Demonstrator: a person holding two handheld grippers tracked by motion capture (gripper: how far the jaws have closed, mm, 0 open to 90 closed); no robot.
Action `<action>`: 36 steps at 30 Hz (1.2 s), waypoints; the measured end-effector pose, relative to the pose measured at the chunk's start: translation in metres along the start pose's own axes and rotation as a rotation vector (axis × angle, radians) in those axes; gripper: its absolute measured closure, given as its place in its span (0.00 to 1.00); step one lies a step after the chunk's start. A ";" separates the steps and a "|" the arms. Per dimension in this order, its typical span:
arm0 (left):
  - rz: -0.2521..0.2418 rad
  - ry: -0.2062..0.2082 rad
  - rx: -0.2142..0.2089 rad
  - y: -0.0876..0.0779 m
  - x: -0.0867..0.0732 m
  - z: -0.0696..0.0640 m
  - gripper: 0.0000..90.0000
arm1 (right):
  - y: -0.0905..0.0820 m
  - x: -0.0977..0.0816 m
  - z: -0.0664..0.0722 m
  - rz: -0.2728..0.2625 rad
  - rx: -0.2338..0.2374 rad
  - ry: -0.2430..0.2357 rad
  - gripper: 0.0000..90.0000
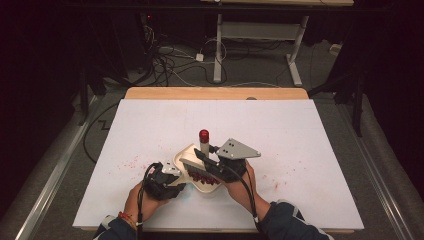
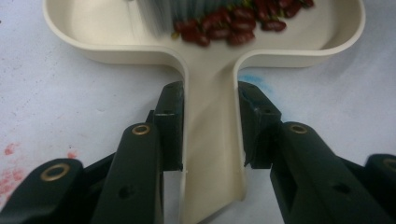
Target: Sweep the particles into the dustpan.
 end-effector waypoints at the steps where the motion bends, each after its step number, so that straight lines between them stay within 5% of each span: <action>1: 0.000 0.003 0.000 0.000 0.000 0.000 0.71 | 0.000 0.000 0.000 0.000 0.000 0.000 0.78; 11: 0.004 0.015 0.000 -0.005 -0.004 0.003 0.71 | -0.025 0.025 -0.023 -0.072 -0.030 0.000 0.78; 15: 0.010 0.028 0.003 -0.005 -0.005 0.003 0.71 | -0.047 0.031 -0.043 -0.082 -0.072 -0.002 0.78; 23: 0.023 0.042 -0.016 -0.012 -0.012 -0.005 0.71 | -0.082 0.008 -0.072 -0.031 -0.178 -0.049 0.78; 27: 0.022 0.046 -0.017 -0.013 -0.013 -0.008 0.71 | -0.091 -0.007 -0.081 0.008 -0.204 -0.033 0.78; 31: 0.020 0.041 -0.009 -0.012 -0.011 -0.008 0.71 | -0.091 -0.016 -0.080 0.036 -0.204 -0.039 0.78; 36: 0.023 0.043 -0.004 -0.009 -0.010 -0.009 0.71 | -0.083 -0.017 -0.054 0.050 -0.125 -0.044 0.78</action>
Point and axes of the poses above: each handheld gripper's, and its own axes: y roughly forward along the jaws, x roughly out of its top, z roughly to its left, the point moved 9 cm from there along y, roughly forward along the jaws, and after that the axes turned 6 degrees about -z, right-handed, at the moved point
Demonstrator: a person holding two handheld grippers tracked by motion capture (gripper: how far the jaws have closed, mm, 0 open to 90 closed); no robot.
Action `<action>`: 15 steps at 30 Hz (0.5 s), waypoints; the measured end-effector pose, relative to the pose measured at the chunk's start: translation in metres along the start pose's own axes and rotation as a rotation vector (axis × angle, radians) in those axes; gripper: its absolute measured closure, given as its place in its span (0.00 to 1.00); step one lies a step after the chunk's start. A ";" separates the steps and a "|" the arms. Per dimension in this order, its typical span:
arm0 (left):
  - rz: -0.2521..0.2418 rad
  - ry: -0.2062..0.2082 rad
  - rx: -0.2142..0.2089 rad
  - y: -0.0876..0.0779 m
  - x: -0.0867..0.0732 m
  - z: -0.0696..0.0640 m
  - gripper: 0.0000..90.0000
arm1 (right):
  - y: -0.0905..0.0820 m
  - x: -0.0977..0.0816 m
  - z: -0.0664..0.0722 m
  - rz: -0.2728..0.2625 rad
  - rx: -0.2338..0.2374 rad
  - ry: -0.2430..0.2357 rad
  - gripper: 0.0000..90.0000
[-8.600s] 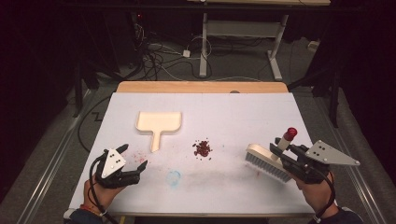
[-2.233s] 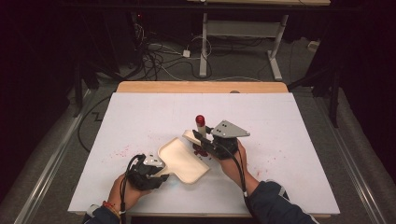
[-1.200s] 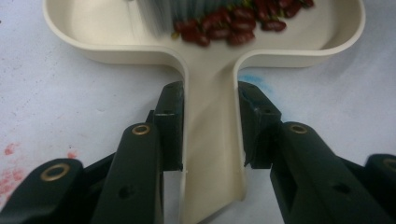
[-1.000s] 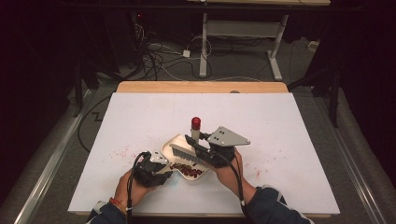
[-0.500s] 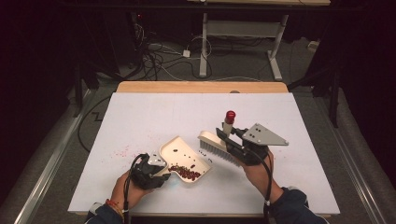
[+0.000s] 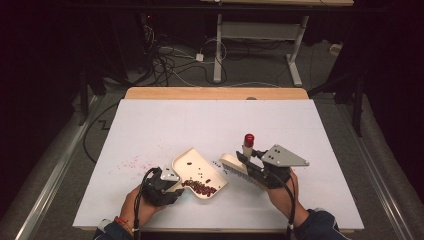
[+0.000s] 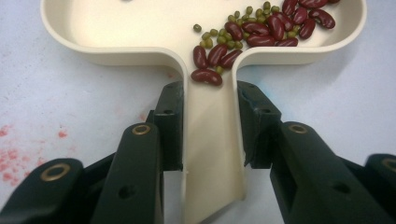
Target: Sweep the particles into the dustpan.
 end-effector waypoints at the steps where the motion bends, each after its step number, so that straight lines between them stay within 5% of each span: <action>1: 0.002 0.002 0.003 0.000 0.000 0.000 0.71 | 0.000 0.000 0.000 0.000 0.000 0.000 0.78; 7: 0.007 0.002 0.002 0.001 0.003 0.003 0.71 | 0.003 0.006 0.032 -0.025 0.083 -0.005 0.78; 15: 0.006 0.000 0.000 0.001 0.003 0.005 0.71 | 0.000 0.014 0.022 -0.052 0.072 0.001 0.78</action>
Point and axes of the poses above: each handheld gripper's, and its own axes: y roughly forward along the jaws, x roughly out of its top, z roughly to its left, the point moved 9 cm from there along y, roughly forward along the jaws, and after that the axes turned 6 degrees about -z, right-handed, at the moved point
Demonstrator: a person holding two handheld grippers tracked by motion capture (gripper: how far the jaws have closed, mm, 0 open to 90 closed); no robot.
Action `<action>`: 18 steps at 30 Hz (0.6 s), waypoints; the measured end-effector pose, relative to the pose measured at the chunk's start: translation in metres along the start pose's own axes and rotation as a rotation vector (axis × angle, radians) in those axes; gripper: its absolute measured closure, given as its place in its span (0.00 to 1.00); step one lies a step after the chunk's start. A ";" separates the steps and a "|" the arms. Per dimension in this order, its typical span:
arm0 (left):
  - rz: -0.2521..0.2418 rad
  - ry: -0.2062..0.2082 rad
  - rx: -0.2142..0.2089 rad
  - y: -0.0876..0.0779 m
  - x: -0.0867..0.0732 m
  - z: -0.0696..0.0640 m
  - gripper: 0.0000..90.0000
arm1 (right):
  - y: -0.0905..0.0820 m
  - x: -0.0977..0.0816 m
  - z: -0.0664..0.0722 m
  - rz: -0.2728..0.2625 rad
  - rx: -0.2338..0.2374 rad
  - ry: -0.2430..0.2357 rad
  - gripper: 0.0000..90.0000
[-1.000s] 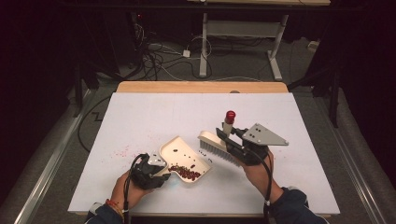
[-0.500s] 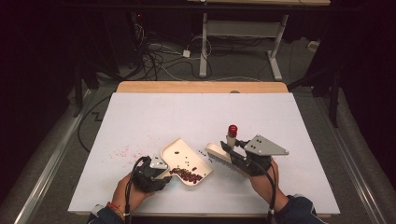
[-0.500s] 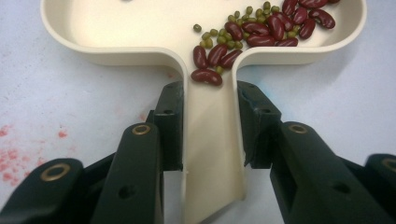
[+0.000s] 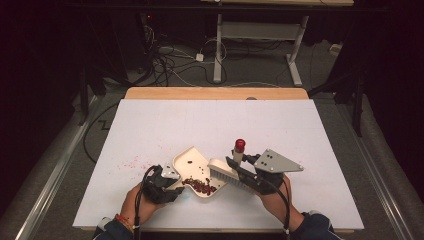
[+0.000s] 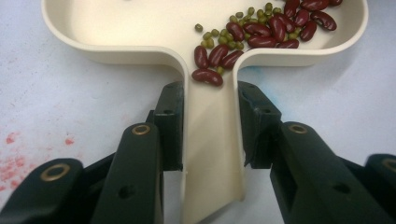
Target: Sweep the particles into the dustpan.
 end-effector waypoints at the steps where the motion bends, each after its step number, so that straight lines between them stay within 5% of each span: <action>1: 0.001 0.000 0.000 0.000 0.000 0.000 0.71 | -0.001 0.005 -0.009 -0.027 -0.024 0.001 0.78; 6: 0.004 -0.007 -0.001 -0.001 -0.001 0.004 0.71 | 0.005 0.011 -0.027 -0.067 -0.075 0.002 0.78; 10: 0.003 -0.021 -0.008 -0.002 -0.004 0.008 0.71 | 0.019 0.008 -0.037 -0.061 -0.137 -0.071 0.78; 18: 0.006 -0.030 -0.016 0.000 -0.003 0.011 0.71 | 0.038 -0.009 -0.034 0.003 -0.141 -0.105 0.78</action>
Point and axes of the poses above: each handheld gripper's, and its own axes: y roughly forward along the jaws, x roughly out of its top, z roughly to its left, the point moved 9 cm from there along y, roughly forward along the jaws, and after that the axes turned 6 degrees about -z, right-handed, at the moved point
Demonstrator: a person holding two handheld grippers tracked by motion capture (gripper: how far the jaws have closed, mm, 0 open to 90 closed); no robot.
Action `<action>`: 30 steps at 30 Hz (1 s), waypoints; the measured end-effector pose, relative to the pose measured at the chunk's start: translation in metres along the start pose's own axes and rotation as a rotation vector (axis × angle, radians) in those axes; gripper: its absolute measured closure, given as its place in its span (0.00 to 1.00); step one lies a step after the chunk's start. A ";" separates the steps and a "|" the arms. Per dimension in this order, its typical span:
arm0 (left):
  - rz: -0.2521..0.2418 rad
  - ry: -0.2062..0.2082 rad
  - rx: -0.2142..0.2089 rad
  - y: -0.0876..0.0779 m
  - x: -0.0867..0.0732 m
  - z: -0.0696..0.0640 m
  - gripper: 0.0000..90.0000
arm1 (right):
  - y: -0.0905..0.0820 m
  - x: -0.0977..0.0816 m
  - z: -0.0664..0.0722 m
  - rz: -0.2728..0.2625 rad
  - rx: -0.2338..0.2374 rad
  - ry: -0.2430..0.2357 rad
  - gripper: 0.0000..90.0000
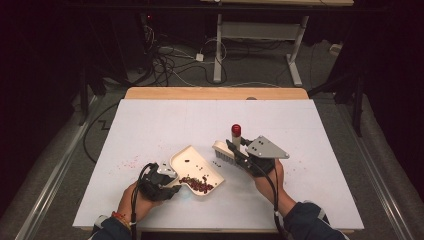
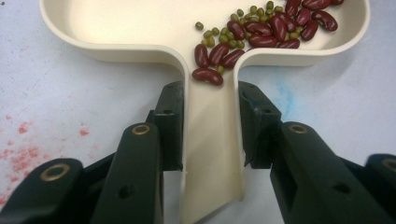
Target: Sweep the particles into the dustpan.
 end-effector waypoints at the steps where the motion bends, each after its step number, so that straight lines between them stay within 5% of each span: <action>1: -0.001 0.001 0.003 0.000 0.000 0.001 0.71 | 0.000 0.000 0.002 0.008 -0.001 -0.005 0.78; 7: -0.010 -0.012 0.020 0.001 0.002 0.004 0.71 | -0.002 0.003 0.024 0.009 0.059 0.024 0.78; 10: -0.011 -0.013 0.020 0.001 0.002 0.004 0.70 | -0.003 0.011 0.044 -0.006 0.138 0.072 0.78; 15: -0.013 -0.016 0.026 0.001 0.002 0.005 0.70 | -0.008 0.020 0.056 -0.030 0.180 0.060 0.78; 23: -0.021 -0.028 0.028 0.001 0.002 0.006 0.70 | -0.009 0.029 0.039 -0.070 0.150 0.054 0.78; 30: -0.023 -0.043 0.016 0.002 0.001 0.006 0.70 | 0.022 0.029 0.023 -0.098 0.103 0.059 0.78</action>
Point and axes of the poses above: each handheld gripper's, and its own axes: y roughly forward along the jaws, x roughly out of its top, z roughly to its left, the point moved 9 cm from there along y, roughly forward along the jaws, and after that the axes turned 6 degrees about -z, right-handed, at the moved point
